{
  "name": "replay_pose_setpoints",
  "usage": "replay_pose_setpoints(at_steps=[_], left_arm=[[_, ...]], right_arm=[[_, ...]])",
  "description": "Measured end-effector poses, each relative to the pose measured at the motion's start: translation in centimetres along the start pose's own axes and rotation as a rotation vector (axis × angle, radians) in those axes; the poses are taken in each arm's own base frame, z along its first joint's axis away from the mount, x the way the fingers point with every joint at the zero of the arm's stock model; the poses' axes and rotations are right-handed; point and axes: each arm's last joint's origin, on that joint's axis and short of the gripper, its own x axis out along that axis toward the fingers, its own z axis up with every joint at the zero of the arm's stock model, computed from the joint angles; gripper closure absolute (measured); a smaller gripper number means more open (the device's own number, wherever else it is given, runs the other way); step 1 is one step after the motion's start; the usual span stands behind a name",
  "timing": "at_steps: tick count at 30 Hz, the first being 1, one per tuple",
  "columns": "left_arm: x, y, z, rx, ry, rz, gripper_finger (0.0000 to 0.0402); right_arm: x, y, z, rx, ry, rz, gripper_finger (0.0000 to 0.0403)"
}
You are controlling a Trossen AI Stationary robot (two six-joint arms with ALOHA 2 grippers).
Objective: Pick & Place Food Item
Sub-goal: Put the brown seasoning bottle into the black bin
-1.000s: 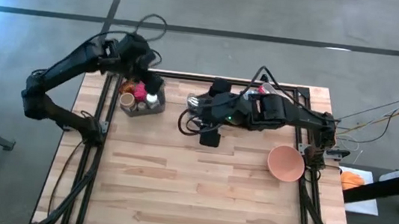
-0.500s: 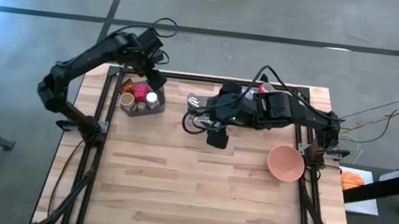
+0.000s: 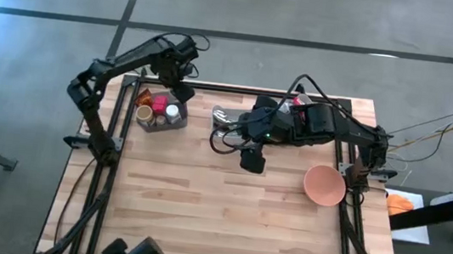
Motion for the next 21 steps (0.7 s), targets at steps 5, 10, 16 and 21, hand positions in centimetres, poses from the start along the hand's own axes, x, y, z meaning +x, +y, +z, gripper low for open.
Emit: replay_pose_setpoints(at_steps=[5,10,16,21], left_arm=[[1.9,0.8,0.8,0.037,0.058,0.004,0.0237],[3.6,1.1,1.4,0.064,0.106,0.001,0.0237],[5.3,1.0,1.8,0.109,0.149,-0.014,0.0237],[6.8,0.9,1.9,0.128,0.166,-0.035,0.0237]], right_arm=[[0.0,0.0,0.1,0.053,-0.006,0.001,0.0071],[0.0,0.0,0.1,0.099,-0.009,0.002,0.0071],[0.0,0.1,0.2,0.129,-0.015,0.004,0.0071],[0.0,0.1,0.2,0.146,-0.016,0.007,0.0071]])
